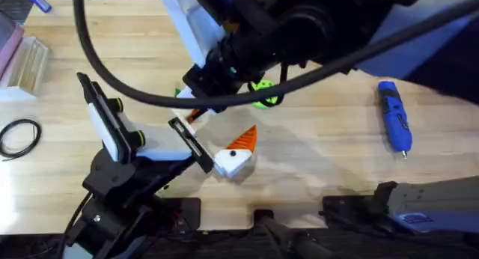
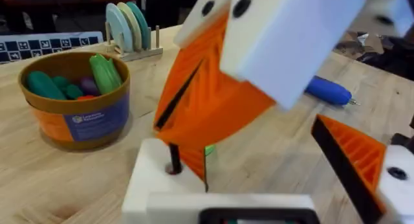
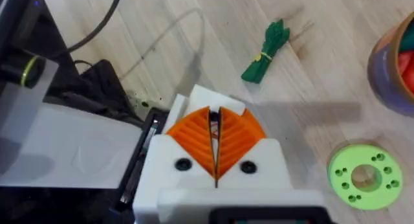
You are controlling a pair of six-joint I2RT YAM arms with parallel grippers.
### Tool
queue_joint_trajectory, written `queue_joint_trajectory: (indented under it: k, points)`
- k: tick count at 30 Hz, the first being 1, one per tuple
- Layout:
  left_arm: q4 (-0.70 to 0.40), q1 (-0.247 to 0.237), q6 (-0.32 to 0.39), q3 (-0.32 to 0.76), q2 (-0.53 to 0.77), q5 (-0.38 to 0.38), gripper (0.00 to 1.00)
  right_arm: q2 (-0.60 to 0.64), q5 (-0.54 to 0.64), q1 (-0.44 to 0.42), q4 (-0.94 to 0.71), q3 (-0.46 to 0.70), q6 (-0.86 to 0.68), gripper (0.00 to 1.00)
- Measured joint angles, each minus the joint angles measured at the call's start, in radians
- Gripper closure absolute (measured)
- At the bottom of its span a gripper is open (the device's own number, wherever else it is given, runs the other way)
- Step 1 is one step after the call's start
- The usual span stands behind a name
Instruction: Pick up the gripper from the table and insert it into the empty holder that is missing its gripper. Then pick up a screw, insert it into the mounting hole, and use the screwdriver to tighten it. Finally, clean up the table by picking up the vegetable and placing it into the bucket.
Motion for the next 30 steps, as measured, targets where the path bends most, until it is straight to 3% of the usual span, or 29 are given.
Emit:
queue_joint_trajectory:
  k: [30]
  points:
    - [0.002, 0.000, 0.004, 0.000, 0.000, 0.001, 0.004, 0.010, 0.000, 0.000, 0.021, 0.002, 0.000, 0.995]
